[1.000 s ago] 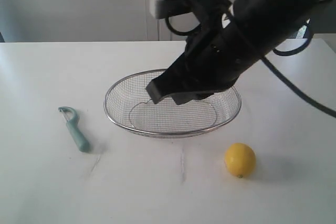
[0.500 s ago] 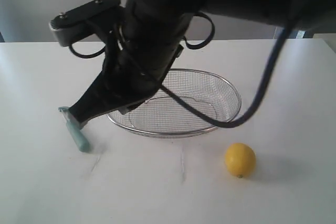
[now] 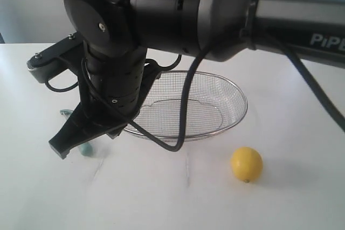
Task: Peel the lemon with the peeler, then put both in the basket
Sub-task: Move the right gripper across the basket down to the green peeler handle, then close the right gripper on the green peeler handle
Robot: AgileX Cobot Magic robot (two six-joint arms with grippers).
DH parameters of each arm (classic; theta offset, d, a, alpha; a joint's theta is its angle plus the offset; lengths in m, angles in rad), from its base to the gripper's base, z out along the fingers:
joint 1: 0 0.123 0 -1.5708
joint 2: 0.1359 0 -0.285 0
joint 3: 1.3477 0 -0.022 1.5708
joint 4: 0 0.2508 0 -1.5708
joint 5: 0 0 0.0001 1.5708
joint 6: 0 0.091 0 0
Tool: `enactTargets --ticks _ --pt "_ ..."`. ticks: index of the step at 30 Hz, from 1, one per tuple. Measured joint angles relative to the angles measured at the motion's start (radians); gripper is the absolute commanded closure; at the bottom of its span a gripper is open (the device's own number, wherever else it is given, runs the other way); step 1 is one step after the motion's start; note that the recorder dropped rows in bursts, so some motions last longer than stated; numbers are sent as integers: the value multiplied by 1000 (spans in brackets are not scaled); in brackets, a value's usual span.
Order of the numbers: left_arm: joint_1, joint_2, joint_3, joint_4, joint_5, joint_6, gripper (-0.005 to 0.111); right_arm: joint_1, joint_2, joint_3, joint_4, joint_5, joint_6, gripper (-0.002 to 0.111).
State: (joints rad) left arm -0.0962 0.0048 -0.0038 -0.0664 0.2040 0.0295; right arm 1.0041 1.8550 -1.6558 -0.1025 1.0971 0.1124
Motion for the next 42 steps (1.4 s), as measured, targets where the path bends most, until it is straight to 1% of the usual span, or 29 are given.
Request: enactTargets --ticks 12,17,20,24,29,34,38,42 --pt "0 0 0 0 0 0 107 0 0 0 20 -4 23 108" --pt "0 0 0 0 0 0 107 1 44 -4 103 -75 63 108" --pt "0 0 0 0 0 0 107 1 88 -16 103 -94 67 108" --pt "0 0 0 0 0 0 107 3 190 -144 103 -84 68 108" --pt "0 0 0 0 0 0 107 2 336 -417 16 -32 56 108" --pt "0 0 0 0 0 0 107 -11 444 -599 10 30 30 108" --pt "0 0 0 0 0 0 107 -26 528 -699 8 65 26 108" --pt "0 0 0 0 0 0 107 -32 594 -742 4 70 16 108"
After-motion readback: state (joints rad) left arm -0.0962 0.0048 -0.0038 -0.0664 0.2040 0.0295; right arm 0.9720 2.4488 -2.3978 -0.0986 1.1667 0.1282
